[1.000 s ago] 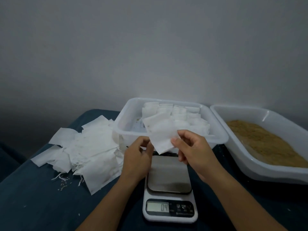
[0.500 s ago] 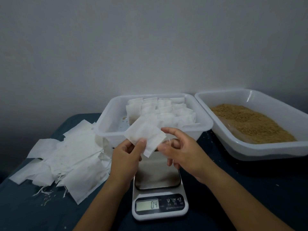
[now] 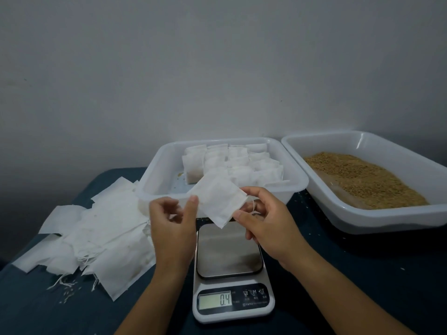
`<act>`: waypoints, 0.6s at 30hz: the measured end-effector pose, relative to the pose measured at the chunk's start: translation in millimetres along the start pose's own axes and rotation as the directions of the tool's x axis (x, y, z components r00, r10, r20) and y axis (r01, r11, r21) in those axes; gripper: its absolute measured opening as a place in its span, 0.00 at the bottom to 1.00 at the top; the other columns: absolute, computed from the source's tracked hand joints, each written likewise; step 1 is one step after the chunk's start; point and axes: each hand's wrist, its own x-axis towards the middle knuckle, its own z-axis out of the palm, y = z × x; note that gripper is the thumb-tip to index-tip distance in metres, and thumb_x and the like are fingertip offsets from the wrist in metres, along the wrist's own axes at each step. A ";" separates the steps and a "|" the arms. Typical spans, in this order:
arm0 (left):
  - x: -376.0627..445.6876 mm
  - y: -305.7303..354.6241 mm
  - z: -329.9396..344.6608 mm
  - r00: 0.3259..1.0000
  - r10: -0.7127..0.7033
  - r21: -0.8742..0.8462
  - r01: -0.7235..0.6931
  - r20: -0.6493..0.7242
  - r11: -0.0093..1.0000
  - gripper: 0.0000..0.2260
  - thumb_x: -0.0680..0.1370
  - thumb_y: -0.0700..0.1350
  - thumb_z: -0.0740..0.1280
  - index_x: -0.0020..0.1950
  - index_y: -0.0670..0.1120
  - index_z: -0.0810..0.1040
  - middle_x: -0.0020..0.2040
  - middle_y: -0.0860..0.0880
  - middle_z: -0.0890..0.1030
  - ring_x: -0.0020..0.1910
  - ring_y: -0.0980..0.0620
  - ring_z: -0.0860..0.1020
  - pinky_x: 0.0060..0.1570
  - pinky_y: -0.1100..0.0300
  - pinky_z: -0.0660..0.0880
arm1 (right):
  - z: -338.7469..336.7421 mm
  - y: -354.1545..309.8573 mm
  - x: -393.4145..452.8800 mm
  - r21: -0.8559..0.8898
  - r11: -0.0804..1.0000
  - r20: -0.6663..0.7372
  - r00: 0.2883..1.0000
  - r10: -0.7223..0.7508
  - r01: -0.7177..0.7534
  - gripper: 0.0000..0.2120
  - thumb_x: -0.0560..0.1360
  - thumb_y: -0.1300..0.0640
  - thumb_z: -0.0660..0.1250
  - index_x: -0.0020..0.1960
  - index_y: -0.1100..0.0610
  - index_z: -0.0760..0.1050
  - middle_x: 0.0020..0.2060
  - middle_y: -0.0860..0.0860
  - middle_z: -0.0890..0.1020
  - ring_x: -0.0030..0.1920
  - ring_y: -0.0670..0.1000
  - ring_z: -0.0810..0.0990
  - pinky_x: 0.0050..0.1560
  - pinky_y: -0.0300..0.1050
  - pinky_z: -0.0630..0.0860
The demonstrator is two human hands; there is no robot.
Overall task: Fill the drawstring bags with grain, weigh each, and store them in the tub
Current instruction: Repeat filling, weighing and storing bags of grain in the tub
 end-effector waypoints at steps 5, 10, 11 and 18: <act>-11.3 13.6 -6.4 0.834 0.448 0.136 -0.509 0.324 0.850 0.10 0.76 0.56 0.72 0.52 0.55 0.76 0.41 0.58 0.77 0.36 0.53 0.77 0.34 0.66 0.72 | 1.8 -0.1 -2.6 0.023 1.000 0.079 0.997 0.010 -0.012 0.20 0.77 0.60 0.76 0.64 0.43 0.77 0.39 0.48 0.83 0.31 0.48 0.79 0.32 0.38 0.75; -13.9 17.7 -4.5 0.744 0.400 0.111 -0.531 0.535 0.840 0.07 0.79 0.52 0.73 0.56 0.54 0.82 0.47 0.58 0.83 0.46 0.52 0.83 0.35 0.61 0.78 | 0.4 -2.3 -3.7 0.042 0.999 0.155 0.988 0.004 -0.011 0.21 0.78 0.61 0.74 0.66 0.45 0.76 0.38 0.48 0.82 0.32 0.49 0.79 0.32 0.41 0.75; -13.5 17.8 -5.7 0.741 0.398 0.093 -0.523 0.541 0.847 0.06 0.80 0.52 0.73 0.55 0.54 0.83 0.47 0.58 0.84 0.46 0.52 0.84 0.36 0.61 0.79 | 0.2 -2.8 -3.6 0.045 0.999 0.153 0.988 0.008 -0.015 0.20 0.78 0.62 0.74 0.66 0.45 0.76 0.38 0.48 0.82 0.32 0.49 0.79 0.32 0.40 0.75; -9.7 16.0 -7.7 0.766 0.330 0.079 -0.442 0.552 0.894 0.03 0.80 0.47 0.72 0.51 0.52 0.86 0.43 0.59 0.86 0.42 0.55 0.85 0.41 0.69 0.77 | -0.9 -2.6 -3.3 0.050 0.998 0.173 0.985 0.017 -0.026 0.18 0.79 0.61 0.74 0.65 0.47 0.76 0.38 0.48 0.81 0.32 0.49 0.78 0.32 0.41 0.75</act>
